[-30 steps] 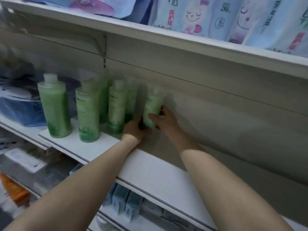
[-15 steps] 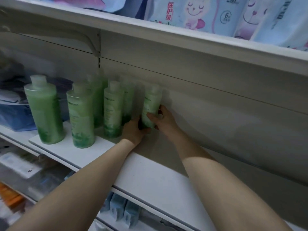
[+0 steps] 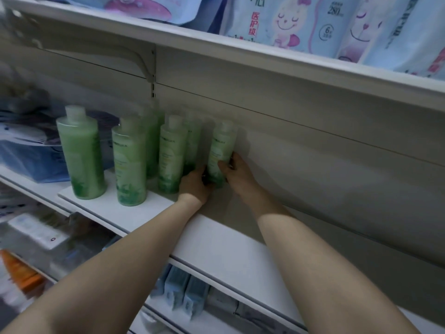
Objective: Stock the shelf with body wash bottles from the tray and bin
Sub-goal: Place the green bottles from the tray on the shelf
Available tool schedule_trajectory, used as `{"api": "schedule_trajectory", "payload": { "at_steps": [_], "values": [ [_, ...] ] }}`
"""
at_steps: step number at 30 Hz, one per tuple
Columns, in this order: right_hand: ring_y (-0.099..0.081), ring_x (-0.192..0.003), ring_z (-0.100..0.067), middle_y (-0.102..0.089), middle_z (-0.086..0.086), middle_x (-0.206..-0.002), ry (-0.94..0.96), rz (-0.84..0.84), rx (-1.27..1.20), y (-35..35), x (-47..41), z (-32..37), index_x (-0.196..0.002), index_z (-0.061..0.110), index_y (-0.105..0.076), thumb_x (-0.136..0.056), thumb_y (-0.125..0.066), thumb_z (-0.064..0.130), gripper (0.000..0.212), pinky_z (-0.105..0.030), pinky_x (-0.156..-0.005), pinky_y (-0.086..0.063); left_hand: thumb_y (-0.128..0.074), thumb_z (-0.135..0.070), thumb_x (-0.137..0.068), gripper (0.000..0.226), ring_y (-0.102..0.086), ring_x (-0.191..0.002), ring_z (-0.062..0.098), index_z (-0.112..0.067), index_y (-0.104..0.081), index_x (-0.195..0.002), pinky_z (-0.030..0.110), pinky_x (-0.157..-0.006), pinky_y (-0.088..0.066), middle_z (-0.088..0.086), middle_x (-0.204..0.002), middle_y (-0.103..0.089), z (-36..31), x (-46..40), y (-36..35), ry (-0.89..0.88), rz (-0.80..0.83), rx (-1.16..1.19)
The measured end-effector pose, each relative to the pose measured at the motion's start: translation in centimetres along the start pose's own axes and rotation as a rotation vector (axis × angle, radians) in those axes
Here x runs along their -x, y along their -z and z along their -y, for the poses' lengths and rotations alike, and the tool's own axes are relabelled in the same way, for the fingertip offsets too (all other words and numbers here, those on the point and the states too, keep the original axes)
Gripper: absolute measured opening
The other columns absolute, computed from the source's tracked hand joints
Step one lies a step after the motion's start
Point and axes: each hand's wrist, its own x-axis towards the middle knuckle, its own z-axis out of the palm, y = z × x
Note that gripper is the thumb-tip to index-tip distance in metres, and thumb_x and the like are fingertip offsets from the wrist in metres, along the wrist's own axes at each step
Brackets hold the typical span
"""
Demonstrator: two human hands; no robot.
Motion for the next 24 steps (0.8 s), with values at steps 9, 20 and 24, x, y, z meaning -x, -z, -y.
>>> {"api": "schedule_trajectory", "payload": {
  "at_steps": [9, 20, 24],
  "values": [
    [-0.050, -0.133, -0.028, -0.043, -0.009, -0.154, -0.109, -0.116, 0.101, -0.3, 6.3, 1.8, -0.156, 0.018, -0.026, -0.101, -0.049, 0.019, 0.060, -0.045, -0.110, -0.043, -0.070, -0.007, -0.082, 0.052, -0.061, -0.115, 0.029, -0.007, -0.056, -0.132, 0.044, -0.097, -0.051, 0.013, -0.125, -0.064, 0.9, 4.8, 2.6, 0.016, 0.065, 0.231],
    [-0.069, -0.081, -0.019, -0.061, 0.001, -0.093, -0.088, -0.163, -0.109, -5.1, 20.2, 3.0, -0.139, 0.012, -0.051, -0.099, -0.054, 0.003, 0.041, -0.038, -0.087, -0.059, -0.071, -0.012, -0.085, 0.035, -0.066, -0.101, 0.011, -0.015, -0.064, -0.119, 0.029, -0.095, -0.052, -0.001, -0.108, -0.070, 1.7, 16.7, 8.0, -0.132, 0.026, 0.412],
    [-0.069, -0.077, -0.016, -0.063, -0.001, -0.090, -0.052, -0.162, -0.032, -7.6, 24.9, 1.8, -0.123, 0.015, -0.061, -0.098, -0.055, 0.002, 0.029, -0.028, -0.076, -0.060, -0.065, -0.005, -0.087, 0.033, -0.064, -0.101, 0.009, -0.016, -0.065, -0.118, 0.023, -0.090, -0.052, -0.002, -0.105, -0.069, 4.5, 21.3, 8.8, -0.129, -0.017, 0.518]
  ]
}}
